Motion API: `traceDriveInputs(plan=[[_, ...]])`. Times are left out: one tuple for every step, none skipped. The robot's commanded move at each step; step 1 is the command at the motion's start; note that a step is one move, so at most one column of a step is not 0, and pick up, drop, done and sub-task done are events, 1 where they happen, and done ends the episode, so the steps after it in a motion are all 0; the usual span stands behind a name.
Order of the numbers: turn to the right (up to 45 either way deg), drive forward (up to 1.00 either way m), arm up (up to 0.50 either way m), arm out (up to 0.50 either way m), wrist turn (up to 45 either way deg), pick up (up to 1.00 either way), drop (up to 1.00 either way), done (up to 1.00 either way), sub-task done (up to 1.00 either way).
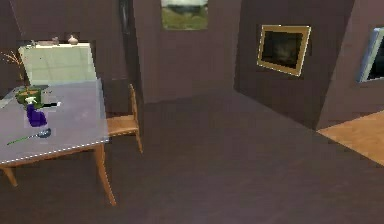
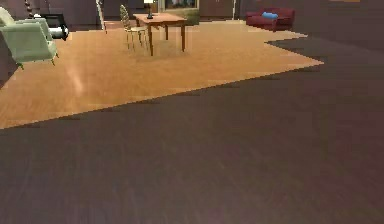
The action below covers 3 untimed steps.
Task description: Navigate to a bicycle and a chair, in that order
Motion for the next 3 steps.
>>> traceDriveInputs(plan=[[0.0, 1.00, 0.00, 0.00, 0.0, 0.00, 0.00, 0.00, 0.00], [9.0, 0.00, 0.00, 0.00, 0.0, 0.00, 0.00, 0.00, 0.00], [0.0, 0.20, 0.00, 0.00, 0.0, 0.00, 0.00, 0.00, 0.00]])
